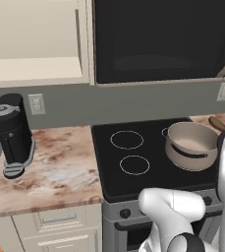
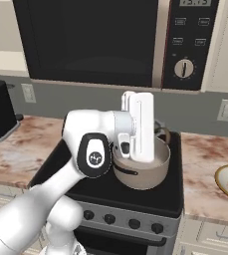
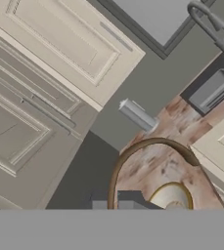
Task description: Open the cabinet and move the ladle to the pot. Then close the cabinet.
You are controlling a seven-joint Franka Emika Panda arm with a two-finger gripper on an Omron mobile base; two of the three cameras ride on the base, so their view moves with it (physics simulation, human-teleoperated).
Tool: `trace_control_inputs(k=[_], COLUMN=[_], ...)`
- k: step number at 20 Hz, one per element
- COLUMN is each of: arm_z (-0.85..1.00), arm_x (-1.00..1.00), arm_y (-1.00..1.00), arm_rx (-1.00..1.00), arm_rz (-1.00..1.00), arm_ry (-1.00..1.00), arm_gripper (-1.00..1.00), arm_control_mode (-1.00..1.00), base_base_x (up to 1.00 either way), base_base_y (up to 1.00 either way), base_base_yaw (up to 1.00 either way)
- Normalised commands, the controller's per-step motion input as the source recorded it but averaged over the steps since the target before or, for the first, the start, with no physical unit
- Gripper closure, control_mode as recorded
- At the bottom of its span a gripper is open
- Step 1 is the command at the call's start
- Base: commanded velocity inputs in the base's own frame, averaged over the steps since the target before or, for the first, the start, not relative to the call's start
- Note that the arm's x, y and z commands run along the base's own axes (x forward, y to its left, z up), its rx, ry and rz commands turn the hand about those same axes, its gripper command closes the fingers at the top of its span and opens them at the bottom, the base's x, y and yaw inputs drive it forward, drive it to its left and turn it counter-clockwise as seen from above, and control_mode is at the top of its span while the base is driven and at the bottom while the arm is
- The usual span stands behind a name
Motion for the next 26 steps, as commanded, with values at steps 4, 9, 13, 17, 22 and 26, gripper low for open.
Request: trace_control_inputs(k=[4, 9, 13, 17, 22, 26], arm_z=[-0.21, -0.25, -0.30, -0.25, -0.21, -0.17], arm_x=[0.26, 0.24, 0.15, 0.15, 0.13, 0.13], arm_y=[0.16, 0.09, 0.01, 0.00, 0.00, 0.00], arm_rx=[0.00, 0.00, 0.00, 0.00, 0.00, 0.00], arm_rz=[0.00, 0.00, 0.00, 0.00, 0.00, 0.00], arm_ry=[0.00, 0.00, 0.00, 0.00, 0.00, 0.00], arm_gripper=[1.00, 1.00, 1.00, 1.00, 1.00, 1.00], arm_control_mode=[-1.00, -1.00, -1.00, -1.00, -1.00, -1.00], base_base_x=[0.00, 0.00, 0.00, 0.00, 0.00, 0.00], base_base_y=[0.00, 0.00, 0.00, 0.00, 0.00, 0.00], base_base_yaw=[0.00, 0.00, 0.00, 0.00, 0.00, 0.00])
